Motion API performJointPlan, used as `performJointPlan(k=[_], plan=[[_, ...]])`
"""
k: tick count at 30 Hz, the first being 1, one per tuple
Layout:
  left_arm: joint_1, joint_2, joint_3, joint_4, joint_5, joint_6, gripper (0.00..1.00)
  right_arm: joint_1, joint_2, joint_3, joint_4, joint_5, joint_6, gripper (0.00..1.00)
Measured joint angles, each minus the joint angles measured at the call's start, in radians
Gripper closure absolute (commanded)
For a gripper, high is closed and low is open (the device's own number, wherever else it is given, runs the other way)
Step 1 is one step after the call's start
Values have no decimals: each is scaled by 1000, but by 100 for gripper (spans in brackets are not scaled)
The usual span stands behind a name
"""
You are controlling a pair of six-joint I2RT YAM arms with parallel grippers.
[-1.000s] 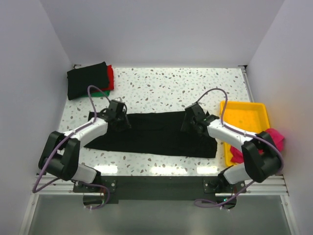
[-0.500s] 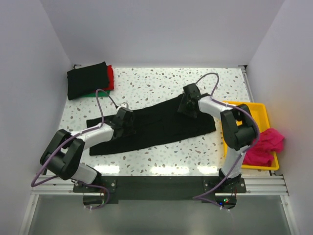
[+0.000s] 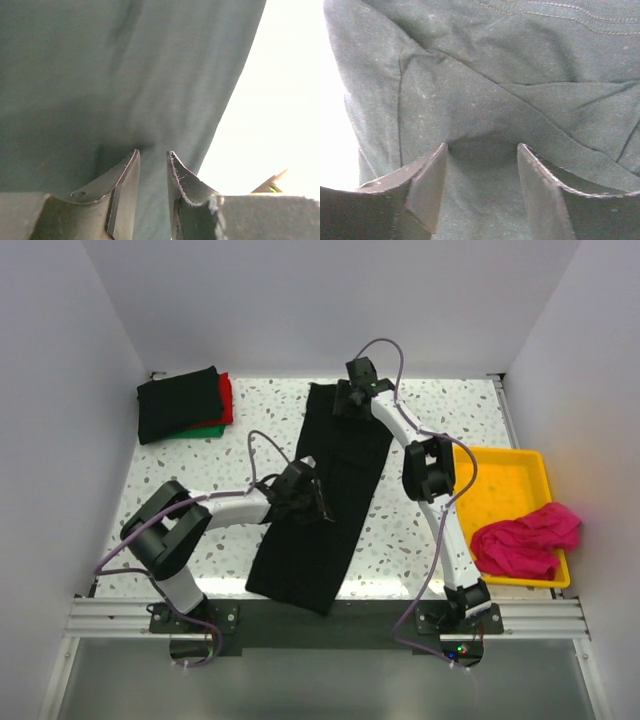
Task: Fold and stack the t-shirts
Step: Fold the tshirt
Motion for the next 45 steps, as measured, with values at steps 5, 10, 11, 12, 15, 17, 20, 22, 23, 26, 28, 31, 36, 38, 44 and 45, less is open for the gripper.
performJointPlan(k=[5,10,11,12,15,17,20,22,23,26,28,31,36,38,44,45], plan=[[-22,35,125,-29,39,14,60,-8,-15,-30,36,-53,-59,30],[-5,-46,142,-98,-4,104,60,-11,-22,-24,28,-79,-88,30],[-3,-69,138,-116,-18,127,61,-11,-31,-26,19,-79,-89,30],[-2,-93,133,-138,-36,150,62,-11,-48,-37,13,-78,-88,31],[-2,-185,77,-180,-66,207,65,-12,-144,-116,1,-76,-79,34],[-4,-241,29,-198,-67,237,66,-12,-250,-212,3,-74,-66,41],[-11,-293,-35,-214,-35,280,67,-7,-418,-385,39,-64,-46,48],[-25,-295,-57,-221,-4,303,68,-2,-512,-505,66,-49,-34,51],[-35,-294,-65,-221,12,312,69,1,-545,-555,77,-45,-29,52],[-67,-286,-71,-215,69,332,69,5,-573,-658,107,-26,-17,58],[-84,-273,-71,-192,106,335,69,9,-547,-691,110,-18,-14,62],[-98,-220,-71,-137,171,335,72,10,-471,-693,114,-11,-13,65],[-101,-77,-71,-66,237,325,73,10,-372,-620,121,5,-21,65],[-100,-31,-67,-44,266,311,73,10,-336,-571,129,8,-28,65],[-72,131,44,72,379,253,72,9,-137,-267,103,23,-73,61],[-59,156,61,95,400,241,72,8,-85,-182,95,23,-82,57]])
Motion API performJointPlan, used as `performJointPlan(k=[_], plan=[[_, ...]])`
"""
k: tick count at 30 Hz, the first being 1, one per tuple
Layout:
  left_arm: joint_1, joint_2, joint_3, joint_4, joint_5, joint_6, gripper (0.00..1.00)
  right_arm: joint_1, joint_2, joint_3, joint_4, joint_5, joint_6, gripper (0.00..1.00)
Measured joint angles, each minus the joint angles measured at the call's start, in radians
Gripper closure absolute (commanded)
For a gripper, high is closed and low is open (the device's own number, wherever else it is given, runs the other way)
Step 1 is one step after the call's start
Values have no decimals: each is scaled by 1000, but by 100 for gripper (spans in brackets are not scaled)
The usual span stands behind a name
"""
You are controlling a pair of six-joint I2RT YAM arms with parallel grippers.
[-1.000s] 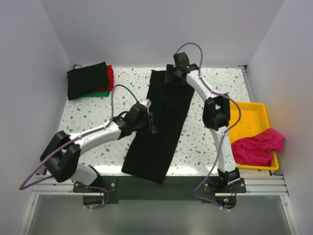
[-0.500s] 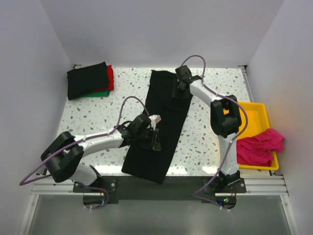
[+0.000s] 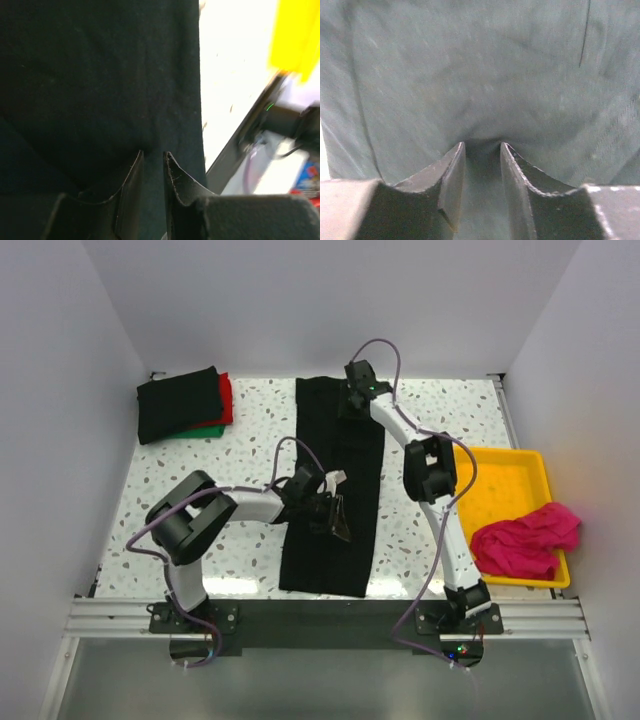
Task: Fold and stack the t-shirts
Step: Fold the tshirt
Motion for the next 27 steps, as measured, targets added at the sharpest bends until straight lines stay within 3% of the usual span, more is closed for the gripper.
performJointPlan(k=[3,6,8,15,20,24,27], plan=[[59,62,37,82,47,-60,63,-4,119,198,10,-17,-19,40],[93,85,88,89,55,-91,53,-10,130,207,48,-43,-31,27],[99,86,122,87,55,-97,48,-13,128,202,69,-58,-39,24],[101,-42,147,3,35,-71,50,-23,58,177,21,-84,-41,20],[127,-322,98,-199,-140,-18,53,-25,-259,-68,-21,-103,21,26],[140,-523,29,-383,-331,-1,57,7,-675,-478,39,-72,71,30],[141,-606,-33,-520,-440,15,57,113,-978,-816,80,-18,111,32]])
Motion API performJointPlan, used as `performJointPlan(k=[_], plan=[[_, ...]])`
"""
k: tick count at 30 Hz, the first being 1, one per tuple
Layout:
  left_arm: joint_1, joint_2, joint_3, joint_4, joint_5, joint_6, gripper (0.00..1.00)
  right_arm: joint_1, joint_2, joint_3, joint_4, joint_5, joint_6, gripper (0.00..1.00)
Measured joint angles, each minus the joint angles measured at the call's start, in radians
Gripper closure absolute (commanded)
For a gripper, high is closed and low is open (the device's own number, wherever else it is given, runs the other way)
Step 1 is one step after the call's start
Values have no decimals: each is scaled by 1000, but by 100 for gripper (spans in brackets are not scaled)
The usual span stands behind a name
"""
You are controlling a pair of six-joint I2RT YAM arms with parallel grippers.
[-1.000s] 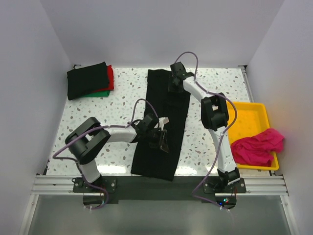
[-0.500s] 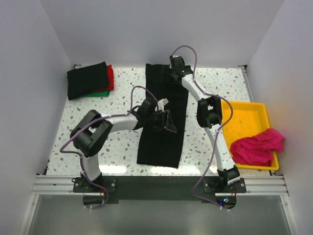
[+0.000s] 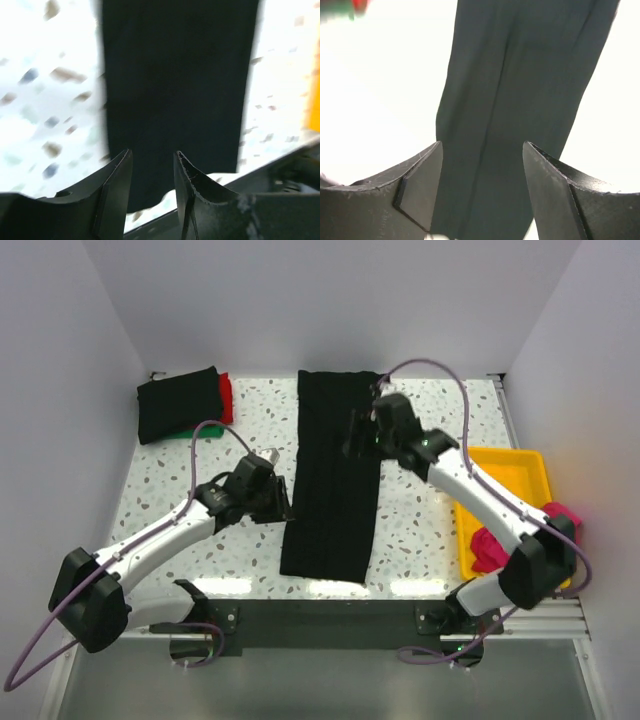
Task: Fold and stack the t-shirts
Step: Fold the tshirt
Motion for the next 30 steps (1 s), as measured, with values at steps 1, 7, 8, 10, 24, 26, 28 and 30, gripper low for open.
performJointPlan(k=[1,7,8,10,24,26,28,30], plan=[[0,-13,-15,-35,-22,2,57,50,-72,-96,-2,9,15,32],[0,-74,-105,-143,-66,29,50,303,-293,-579,-39,27,148,34],[0,-79,-122,-142,-56,31,50,330,-312,-632,-62,31,174,35],[0,-82,-162,-123,-27,37,49,374,-353,-710,-89,27,218,37],[-34,-97,-311,-15,96,26,49,438,-415,-815,-43,-55,344,48],[-47,-100,-324,5,109,21,49,454,-404,-835,-26,-61,356,49],[-61,-100,-339,24,120,16,50,465,-390,-850,-16,-69,364,50],[-76,-98,-353,39,127,13,52,476,-369,-858,-4,-77,371,54]])
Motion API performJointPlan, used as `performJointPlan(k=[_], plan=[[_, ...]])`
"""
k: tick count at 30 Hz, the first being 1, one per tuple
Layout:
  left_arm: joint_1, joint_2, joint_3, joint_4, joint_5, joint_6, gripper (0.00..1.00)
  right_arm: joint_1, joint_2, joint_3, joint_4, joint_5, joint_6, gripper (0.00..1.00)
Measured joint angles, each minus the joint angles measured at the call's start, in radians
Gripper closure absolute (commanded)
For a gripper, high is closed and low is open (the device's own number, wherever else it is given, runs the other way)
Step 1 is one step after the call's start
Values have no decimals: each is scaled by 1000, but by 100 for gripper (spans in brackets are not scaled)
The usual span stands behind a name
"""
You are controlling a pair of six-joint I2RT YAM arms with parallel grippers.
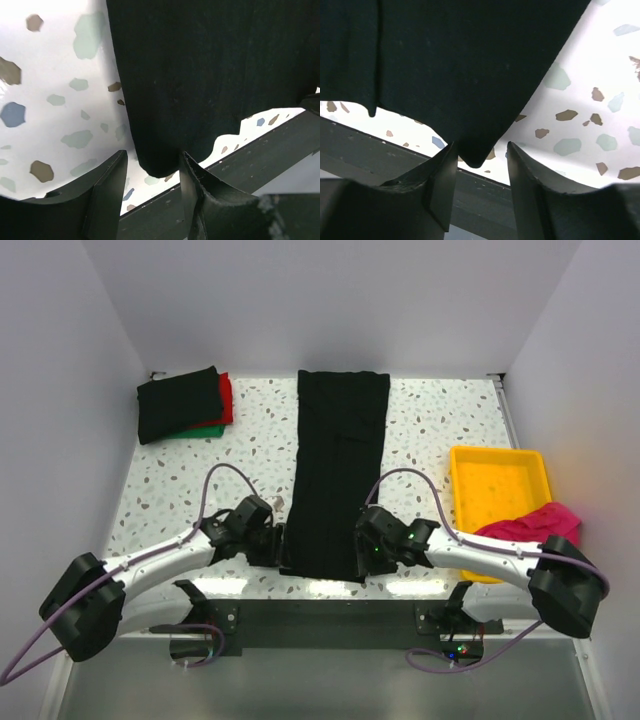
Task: Fold and stack the t-shirts
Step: Fold the tshirt
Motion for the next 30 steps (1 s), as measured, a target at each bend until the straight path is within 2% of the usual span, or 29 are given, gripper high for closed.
performJointPlan(k=[2,5,8,9,14,17,30], plan=[[-10,3,-13,15,3,-12,54,9,18,-3,9,-2,6,56],[-15,3,-29,25,5,-23,62,15,23,-6,14,-3,11,60],[-16,2,-37,32,3,-37,79,15,23,-7,19,-2,17,72],[-16,0,-37,34,3,-41,82,15,23,-9,22,-2,20,79],[-16,-26,-37,37,0,-43,100,15,-7,-40,29,4,37,95],[-16,-40,-37,37,1,-45,100,15,-40,-53,23,19,45,100],[-18,-142,-40,6,-6,-72,100,15,-232,-149,-27,52,80,100]])
